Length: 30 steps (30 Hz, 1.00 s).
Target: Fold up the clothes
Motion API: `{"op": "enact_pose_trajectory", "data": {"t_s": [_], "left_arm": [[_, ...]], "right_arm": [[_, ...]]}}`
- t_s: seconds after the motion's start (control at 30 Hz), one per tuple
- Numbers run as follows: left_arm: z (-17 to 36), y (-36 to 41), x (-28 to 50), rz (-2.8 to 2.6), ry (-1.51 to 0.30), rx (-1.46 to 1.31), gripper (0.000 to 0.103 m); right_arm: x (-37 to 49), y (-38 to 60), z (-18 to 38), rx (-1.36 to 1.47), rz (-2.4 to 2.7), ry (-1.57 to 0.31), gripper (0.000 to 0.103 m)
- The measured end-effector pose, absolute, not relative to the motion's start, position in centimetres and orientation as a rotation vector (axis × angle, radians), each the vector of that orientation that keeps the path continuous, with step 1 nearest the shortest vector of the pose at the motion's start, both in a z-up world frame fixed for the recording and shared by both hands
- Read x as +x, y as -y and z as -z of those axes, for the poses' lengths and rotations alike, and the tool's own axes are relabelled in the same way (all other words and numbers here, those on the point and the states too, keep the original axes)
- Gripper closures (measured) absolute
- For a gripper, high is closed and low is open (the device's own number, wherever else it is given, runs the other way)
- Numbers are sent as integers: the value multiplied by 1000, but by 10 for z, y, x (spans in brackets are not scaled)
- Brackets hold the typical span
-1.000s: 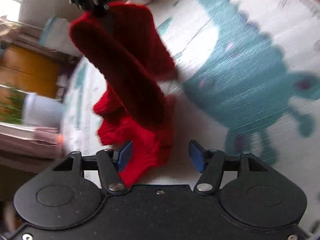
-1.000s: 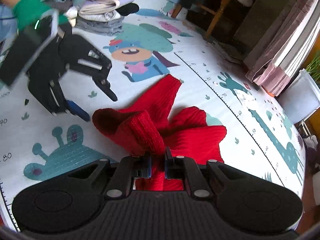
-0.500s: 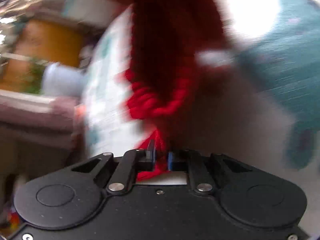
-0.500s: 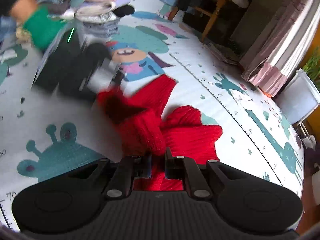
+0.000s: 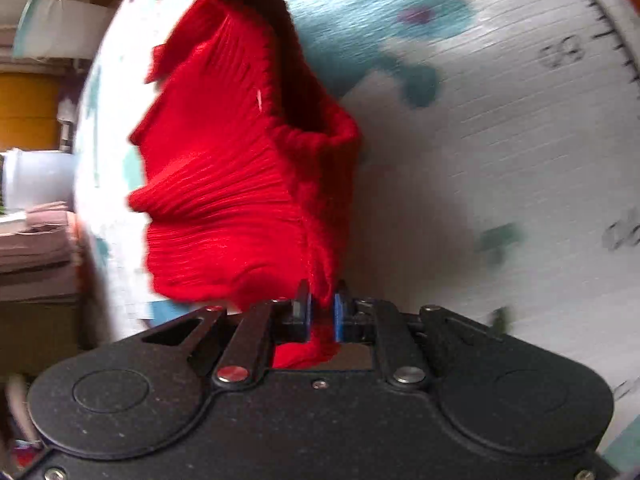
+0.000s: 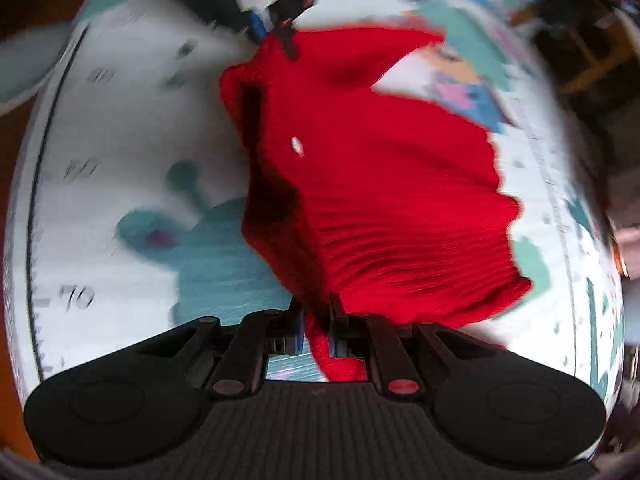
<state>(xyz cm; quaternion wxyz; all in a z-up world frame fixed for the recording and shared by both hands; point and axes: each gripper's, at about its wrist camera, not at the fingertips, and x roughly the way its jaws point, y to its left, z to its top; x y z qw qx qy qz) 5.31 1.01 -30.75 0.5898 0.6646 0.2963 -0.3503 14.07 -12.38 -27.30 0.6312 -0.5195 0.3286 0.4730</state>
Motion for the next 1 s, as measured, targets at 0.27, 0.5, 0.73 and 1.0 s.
{"op": "enact_pose_trajectory", "data": {"t_s": [0.27, 0.5, 0.73, 1.0], "left_arm": [[307, 13, 32, 926, -764, 1524, 94], [307, 13, 20, 955, -811, 1467, 95], [293, -2, 41, 1097, -961, 1327, 78], [261, -34, 112, 904, -1066, 856, 75]], "right_arm": [[102, 117, 310, -1361, -1157, -810, 90], [87, 122, 310, -1360, -1197, -848, 89], [75, 130, 307, -1321, -1258, -910, 75], [150, 164, 261, -791, -1203, -1104, 71]]}}
